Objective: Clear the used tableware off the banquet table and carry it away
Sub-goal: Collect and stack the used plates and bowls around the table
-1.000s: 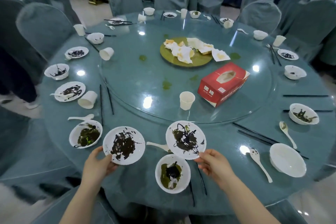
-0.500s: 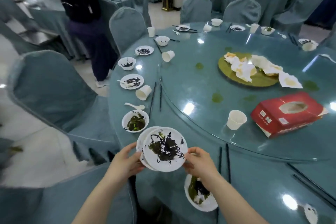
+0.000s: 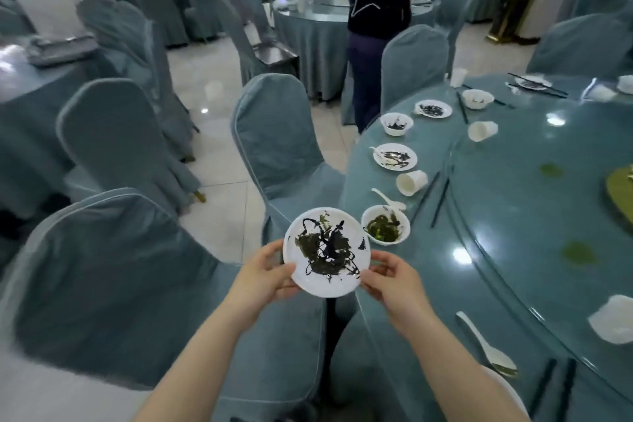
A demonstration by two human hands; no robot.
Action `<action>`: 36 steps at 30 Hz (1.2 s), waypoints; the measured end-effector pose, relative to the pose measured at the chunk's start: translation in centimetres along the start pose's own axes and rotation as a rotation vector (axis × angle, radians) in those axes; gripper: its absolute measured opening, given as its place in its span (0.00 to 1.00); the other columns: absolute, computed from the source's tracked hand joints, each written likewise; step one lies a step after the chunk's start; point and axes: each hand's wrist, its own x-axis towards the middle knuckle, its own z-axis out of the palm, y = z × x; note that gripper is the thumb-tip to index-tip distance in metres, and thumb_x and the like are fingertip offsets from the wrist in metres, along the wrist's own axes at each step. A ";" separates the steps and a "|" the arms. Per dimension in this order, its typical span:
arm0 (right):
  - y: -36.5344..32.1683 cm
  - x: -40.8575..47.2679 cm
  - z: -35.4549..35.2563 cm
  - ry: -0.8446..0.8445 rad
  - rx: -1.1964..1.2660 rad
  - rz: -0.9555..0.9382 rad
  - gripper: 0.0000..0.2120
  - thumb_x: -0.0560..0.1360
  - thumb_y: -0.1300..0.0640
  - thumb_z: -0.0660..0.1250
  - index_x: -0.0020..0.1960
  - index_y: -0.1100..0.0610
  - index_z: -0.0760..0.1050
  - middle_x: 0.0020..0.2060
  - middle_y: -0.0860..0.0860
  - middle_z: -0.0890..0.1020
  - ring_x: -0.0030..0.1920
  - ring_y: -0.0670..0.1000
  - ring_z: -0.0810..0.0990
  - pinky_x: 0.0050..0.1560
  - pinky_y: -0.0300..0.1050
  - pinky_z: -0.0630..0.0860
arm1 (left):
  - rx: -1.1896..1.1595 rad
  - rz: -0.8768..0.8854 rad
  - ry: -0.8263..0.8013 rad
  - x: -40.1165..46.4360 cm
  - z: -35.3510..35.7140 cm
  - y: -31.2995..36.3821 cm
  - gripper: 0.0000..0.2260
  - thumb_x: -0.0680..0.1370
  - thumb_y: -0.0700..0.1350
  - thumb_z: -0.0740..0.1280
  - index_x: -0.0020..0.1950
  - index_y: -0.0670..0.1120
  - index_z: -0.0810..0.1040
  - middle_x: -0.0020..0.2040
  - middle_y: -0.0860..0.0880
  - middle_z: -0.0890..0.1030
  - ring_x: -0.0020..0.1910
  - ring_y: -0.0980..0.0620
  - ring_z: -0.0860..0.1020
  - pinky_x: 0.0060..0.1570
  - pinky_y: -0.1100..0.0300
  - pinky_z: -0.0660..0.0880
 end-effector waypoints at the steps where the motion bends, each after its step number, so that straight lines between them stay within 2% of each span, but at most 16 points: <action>1: -0.4 -0.5 1.4 -0.027 -0.009 -0.012 0.14 0.72 0.72 0.67 0.52 0.56 0.77 0.34 0.51 0.83 0.35 0.48 0.80 0.40 0.41 0.78 | -0.023 0.014 0.023 -0.7 -1.4 0.2 0.14 0.78 0.35 0.65 0.58 0.52 0.74 0.44 0.43 0.85 0.36 0.51 0.83 0.34 0.62 0.78; 6: -2.1 -4.0 8.2 -0.089 -0.068 -0.075 0.13 0.72 0.72 0.68 0.53 0.58 0.77 0.35 0.53 0.83 0.30 0.46 0.80 0.32 0.38 0.76 | -0.073 0.088 0.068 -4.3 -8.0 0.9 0.15 0.78 0.37 0.66 0.61 0.51 0.74 0.46 0.41 0.85 0.40 0.48 0.84 0.40 0.58 0.80; 8: -2.6 -5.4 11.5 -0.103 -0.092 -0.120 0.13 0.72 0.71 0.69 0.51 0.57 0.78 0.35 0.52 0.83 0.31 0.47 0.80 0.33 0.38 0.76 | -0.106 0.127 0.078 -5.7 -11.2 1.3 0.15 0.78 0.37 0.65 0.62 0.50 0.74 0.46 0.42 0.85 0.42 0.47 0.83 0.42 0.57 0.80; 11: -2.8 -7.5 18.0 -0.164 -0.128 -0.174 0.12 0.72 0.70 0.69 0.51 0.57 0.78 0.38 0.53 0.84 0.34 0.48 0.80 0.36 0.41 0.76 | -0.151 0.182 0.123 -8.1 -17.5 2.1 0.16 0.78 0.36 0.64 0.63 0.49 0.74 0.45 0.43 0.85 0.39 0.47 0.83 0.37 0.60 0.79; 15: -2.0 -10.3 27.8 -0.264 -0.092 -0.221 0.12 0.72 0.71 0.68 0.52 0.58 0.78 0.36 0.52 0.84 0.32 0.46 0.80 0.34 0.38 0.76 | -0.172 0.271 0.171 -11.7 -26.9 3.4 0.15 0.79 0.35 0.63 0.61 0.51 0.75 0.45 0.46 0.86 0.40 0.50 0.84 0.36 0.61 0.79; 19: -1.5 -12.6 36.7 -0.381 -0.056 -0.206 0.12 0.73 0.72 0.66 0.53 0.59 0.77 0.37 0.53 0.83 0.33 0.48 0.79 0.32 0.37 0.75 | -0.188 0.315 0.260 -15.4 -35.1 4.5 0.14 0.79 0.36 0.63 0.55 0.55 0.76 0.41 0.47 0.86 0.35 0.53 0.83 0.34 0.62 0.79; 22: -1.3 -13.4 42.4 -0.463 -0.039 -0.184 0.12 0.73 0.72 0.66 0.53 0.59 0.77 0.37 0.54 0.83 0.32 0.47 0.79 0.31 0.36 0.76 | -0.209 0.343 0.319 -17.3 -40.5 4.8 0.13 0.79 0.36 0.63 0.55 0.54 0.75 0.38 0.48 0.85 0.34 0.53 0.83 0.33 0.62 0.79; 26: -0.6 -13.1 49.2 -0.541 -0.061 -0.185 0.12 0.74 0.72 0.66 0.51 0.58 0.78 0.38 0.54 0.84 0.33 0.47 0.80 0.34 0.37 0.77 | -0.239 0.344 0.416 -18.0 -46.5 4.9 0.14 0.80 0.37 0.62 0.55 0.56 0.74 0.41 0.47 0.86 0.34 0.53 0.83 0.35 0.63 0.79; 30: 0.1 -10.9 55.4 -0.597 -0.084 -0.151 0.13 0.73 0.72 0.67 0.54 0.60 0.77 0.38 0.55 0.83 0.33 0.48 0.81 0.34 0.37 0.78 | -0.290 0.334 0.484 -17.0 -51.7 5.1 0.14 0.79 0.35 0.62 0.58 0.53 0.74 0.46 0.44 0.85 0.37 0.51 0.84 0.37 0.62 0.79; 36: 1.0 -5.5 64.8 -0.671 -0.021 -0.041 0.11 0.74 0.70 0.66 0.53 0.59 0.78 0.40 0.55 0.84 0.36 0.50 0.82 0.36 0.41 0.78 | -0.226 0.317 0.531 -12.7 -60.6 7.2 0.15 0.80 0.36 0.62 0.64 0.50 0.73 0.43 0.45 0.85 0.37 0.51 0.82 0.39 0.61 0.80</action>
